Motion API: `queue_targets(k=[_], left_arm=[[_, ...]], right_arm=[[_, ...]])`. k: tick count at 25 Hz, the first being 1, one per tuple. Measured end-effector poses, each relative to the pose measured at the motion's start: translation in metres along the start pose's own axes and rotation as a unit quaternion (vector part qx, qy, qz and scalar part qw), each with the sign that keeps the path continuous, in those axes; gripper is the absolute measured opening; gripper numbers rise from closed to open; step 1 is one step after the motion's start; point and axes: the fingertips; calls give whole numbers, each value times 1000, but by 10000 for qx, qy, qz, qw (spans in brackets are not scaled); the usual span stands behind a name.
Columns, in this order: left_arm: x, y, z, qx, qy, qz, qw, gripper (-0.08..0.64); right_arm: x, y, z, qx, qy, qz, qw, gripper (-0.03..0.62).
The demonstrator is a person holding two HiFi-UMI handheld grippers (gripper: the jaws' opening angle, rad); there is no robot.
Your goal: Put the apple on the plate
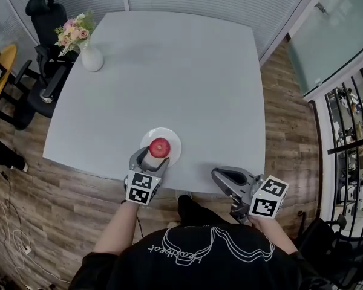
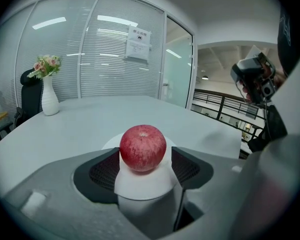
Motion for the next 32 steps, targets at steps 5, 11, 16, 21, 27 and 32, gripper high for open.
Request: queue_targets(k=[5, 11, 16, 21, 27, 32], left_arm=[[-6, -3, -3, -86, 75, -57, 9999, 336], [-37, -18, -5, -392, 152, -160, 9990, 341], [-82, -41, -21, -543, 314, -414, 9972, 339], [-139, -75, -63, -682, 842, -794, 9909, 334], [-195, -99, -104, -594, 1434, -1157, 9811, 171], [-217, -98, -126, -701, 1617, -1323, 9754, 47]], right_arm=[[-1, -2, 5, -56, -11, -53, 10000, 9], [-3, -1, 21, -197, -116, -115, 9997, 9], [-4, 0, 43, -462, -227, -143, 9986, 9], [-10, 1, 70, -710, -361, -257, 9965, 9], [-12, 10, 102, -941, -576, -322, 9934, 9], [-13, 22, 122, -1162, -696, -321, 9903, 9]])
Point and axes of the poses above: the fingertips, and each gripper's own axes: x forward along the fingers, z to its left, y out of its underside, and after that the axes turned 3 degrees about -x, right-handed
